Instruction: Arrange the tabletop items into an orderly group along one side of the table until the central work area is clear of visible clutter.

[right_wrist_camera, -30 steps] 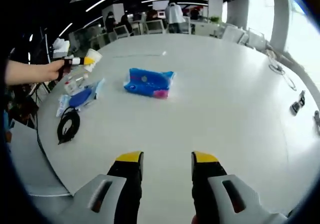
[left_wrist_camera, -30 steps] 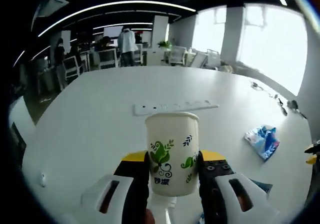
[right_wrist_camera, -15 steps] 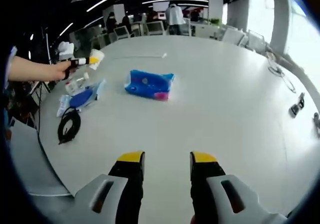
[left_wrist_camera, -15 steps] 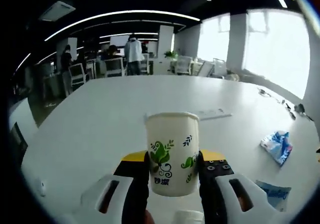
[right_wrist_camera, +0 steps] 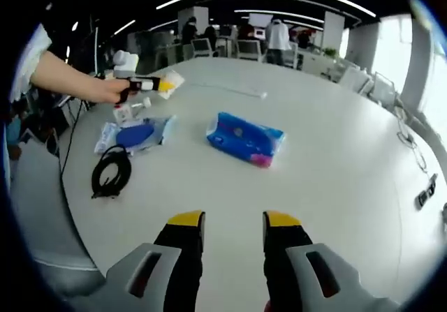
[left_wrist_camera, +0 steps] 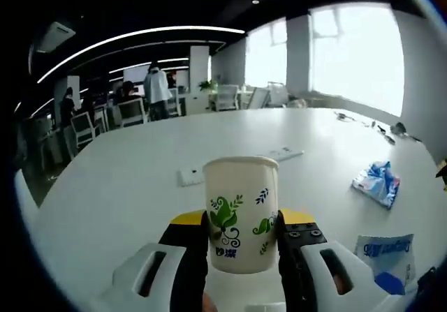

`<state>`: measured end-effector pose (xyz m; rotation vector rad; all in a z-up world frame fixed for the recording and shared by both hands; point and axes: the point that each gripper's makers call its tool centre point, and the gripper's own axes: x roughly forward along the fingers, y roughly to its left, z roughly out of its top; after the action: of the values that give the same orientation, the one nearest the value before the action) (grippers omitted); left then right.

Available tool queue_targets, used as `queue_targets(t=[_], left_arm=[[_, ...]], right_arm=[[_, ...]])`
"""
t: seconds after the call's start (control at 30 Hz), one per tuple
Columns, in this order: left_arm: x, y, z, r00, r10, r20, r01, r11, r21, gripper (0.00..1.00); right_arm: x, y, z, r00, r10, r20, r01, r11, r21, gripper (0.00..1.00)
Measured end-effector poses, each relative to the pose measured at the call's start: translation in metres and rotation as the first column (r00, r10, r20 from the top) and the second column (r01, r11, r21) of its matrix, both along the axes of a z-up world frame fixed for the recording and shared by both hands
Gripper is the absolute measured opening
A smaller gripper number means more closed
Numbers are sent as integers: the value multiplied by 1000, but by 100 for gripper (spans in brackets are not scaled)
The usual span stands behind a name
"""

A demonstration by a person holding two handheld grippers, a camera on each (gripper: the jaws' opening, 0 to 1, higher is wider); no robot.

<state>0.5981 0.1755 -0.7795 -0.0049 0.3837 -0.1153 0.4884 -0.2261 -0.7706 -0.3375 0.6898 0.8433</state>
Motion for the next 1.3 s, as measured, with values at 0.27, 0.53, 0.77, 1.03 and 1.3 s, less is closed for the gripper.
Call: queue_targets(t=[0.27,0.53,0.77,1.03,1.3], left_arm=[[-2,1,-11,996,-84,-36,86,996,33,35],[-12,4,-10,993,-115,-21,116,992,45,35],[-18,8,-12,994,-94,-59,96,995,39,35],[-35,11,-23,989,-46,-142,45,999,-9,35],[-35,10,-26,984,1,-180,-3,1000,-12,35]], right_arm=[[-3,9,-1,999,47,2,-47,999,-6,30],[2,15,1,999,45,4,-45,999,6,30],[-1,24,1,998,60,3,-60,998,13,30],[-2,29,2,998,62,4,-62,998,23,30],[-6,32,1,998,63,0,-63,998,30,30]])
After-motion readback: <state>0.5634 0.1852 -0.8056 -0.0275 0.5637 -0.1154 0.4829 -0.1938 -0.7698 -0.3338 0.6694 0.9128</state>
